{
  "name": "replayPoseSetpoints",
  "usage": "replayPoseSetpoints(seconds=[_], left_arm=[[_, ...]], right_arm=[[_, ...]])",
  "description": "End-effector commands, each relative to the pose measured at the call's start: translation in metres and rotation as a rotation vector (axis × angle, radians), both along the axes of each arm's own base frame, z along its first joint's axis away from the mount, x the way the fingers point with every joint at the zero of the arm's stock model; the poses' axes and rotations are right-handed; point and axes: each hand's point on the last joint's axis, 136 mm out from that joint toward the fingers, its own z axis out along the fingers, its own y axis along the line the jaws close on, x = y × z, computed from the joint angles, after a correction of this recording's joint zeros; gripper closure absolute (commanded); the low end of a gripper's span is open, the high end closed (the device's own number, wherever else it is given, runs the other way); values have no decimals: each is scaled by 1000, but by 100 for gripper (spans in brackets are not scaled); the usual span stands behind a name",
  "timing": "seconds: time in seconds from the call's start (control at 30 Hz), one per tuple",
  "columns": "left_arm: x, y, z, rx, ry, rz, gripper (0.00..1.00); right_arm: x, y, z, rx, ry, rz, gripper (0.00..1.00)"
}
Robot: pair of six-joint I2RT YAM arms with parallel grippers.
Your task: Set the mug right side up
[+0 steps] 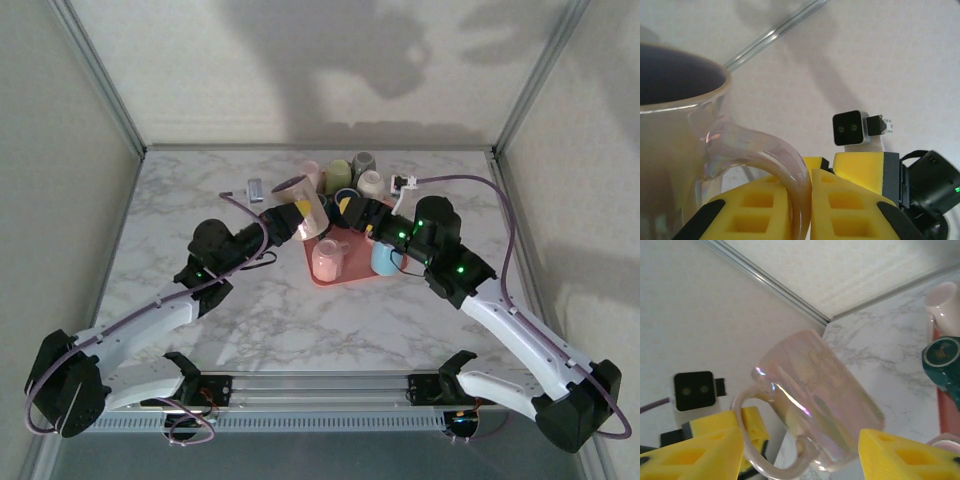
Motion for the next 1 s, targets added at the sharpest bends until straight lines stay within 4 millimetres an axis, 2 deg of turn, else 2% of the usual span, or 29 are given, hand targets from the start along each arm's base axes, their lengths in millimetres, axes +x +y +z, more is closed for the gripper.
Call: replayPoseSetpoints(seconds=[0.0, 0.33, 0.5, 0.67, 0.8, 0.97], left_arm=[[-12, 15, 62, 38, -281, 86, 100], [3, 14, 32, 331, -439, 183, 100], [23, 16, 7, 532, -510, 258, 100], [35, 19, -10, 679, -616, 313, 100], [46, 24, -16, 716, -660, 338, 100], [66, 41, -23, 681, -659, 356, 100]], right_arm=[[-2, -11, 16, -56, -67, -18, 37], [-2, -21, -1, -226, -85, 6, 37], [1, -22, -14, -322, -86, 35, 37], [7, -21, -30, -373, -57, 69, 38], [11, -19, -38, -381, -37, 92, 38], [16, -17, -42, -389, -27, 103, 38]])
